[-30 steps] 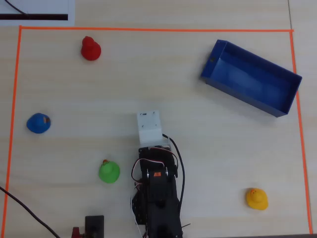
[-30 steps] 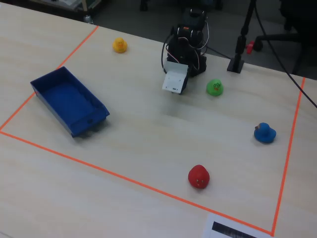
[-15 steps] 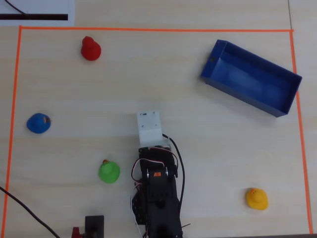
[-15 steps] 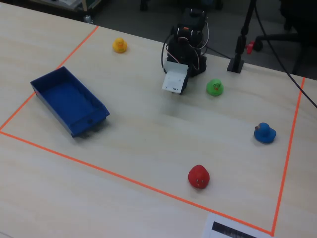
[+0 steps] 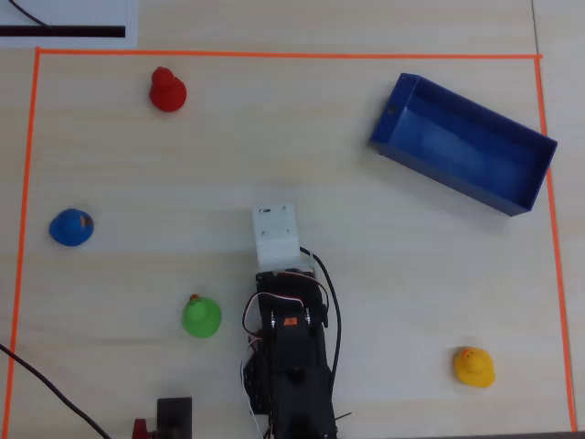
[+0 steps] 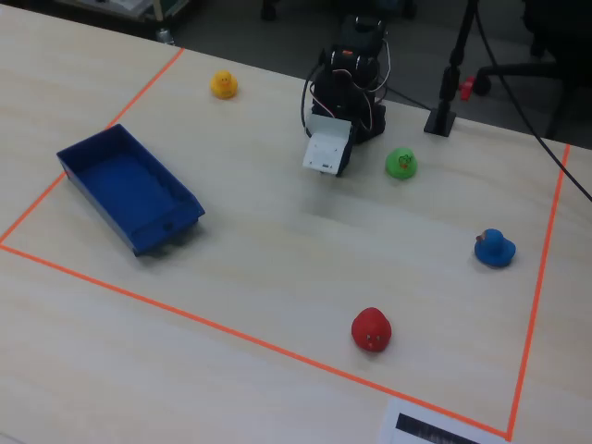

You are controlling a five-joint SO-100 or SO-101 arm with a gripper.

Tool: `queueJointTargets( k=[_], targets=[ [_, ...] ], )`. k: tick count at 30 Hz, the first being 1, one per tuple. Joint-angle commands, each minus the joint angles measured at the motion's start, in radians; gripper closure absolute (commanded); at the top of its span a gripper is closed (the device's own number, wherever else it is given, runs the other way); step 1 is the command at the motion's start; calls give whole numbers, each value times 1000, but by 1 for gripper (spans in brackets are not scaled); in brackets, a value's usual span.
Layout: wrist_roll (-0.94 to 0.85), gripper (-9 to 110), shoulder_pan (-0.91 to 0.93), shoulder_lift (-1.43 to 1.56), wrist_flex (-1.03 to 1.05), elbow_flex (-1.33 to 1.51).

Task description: Grasp yellow duck and put it into box.

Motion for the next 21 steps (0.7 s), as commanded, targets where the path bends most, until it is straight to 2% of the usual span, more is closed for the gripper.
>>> queueJointTargets(
  k=[1,5,9,12,18,21],
  targets=[
    [2,101,-2,0,26,-6],
    [3,101,41,-2,-67,-20],
    [14,101,100,-120,-272,-193],
    [60,101,166,-339,-439,-431],
    [166,95,367,-857,-422,-1095],
    [152,93,509,-1015,-437,-1304]
  ],
)
